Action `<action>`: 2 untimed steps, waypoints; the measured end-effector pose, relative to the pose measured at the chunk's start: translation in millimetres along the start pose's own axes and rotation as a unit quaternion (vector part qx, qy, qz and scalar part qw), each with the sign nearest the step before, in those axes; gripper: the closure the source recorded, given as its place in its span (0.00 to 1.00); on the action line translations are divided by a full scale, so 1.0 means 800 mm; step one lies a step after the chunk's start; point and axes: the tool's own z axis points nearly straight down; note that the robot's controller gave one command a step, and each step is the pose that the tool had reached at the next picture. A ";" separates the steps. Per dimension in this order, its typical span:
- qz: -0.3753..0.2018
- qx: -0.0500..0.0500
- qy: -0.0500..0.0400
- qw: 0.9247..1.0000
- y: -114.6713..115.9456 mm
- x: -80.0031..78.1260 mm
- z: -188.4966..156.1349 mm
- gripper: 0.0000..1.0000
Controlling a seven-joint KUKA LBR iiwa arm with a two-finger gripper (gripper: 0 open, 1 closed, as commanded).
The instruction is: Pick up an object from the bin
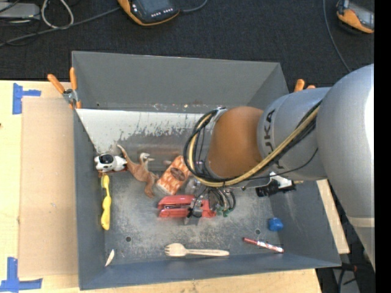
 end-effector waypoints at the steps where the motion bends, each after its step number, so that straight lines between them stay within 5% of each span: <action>1: 0.001 0.000 0.000 1.000 0.000 0.000 0.000 1.00; 2: 0.003 0.000 0.003 1.000 -0.010 0.008 -0.052 1.00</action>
Offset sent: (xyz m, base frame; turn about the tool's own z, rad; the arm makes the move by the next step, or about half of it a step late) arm -0.0071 -0.0090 0.0524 0.0047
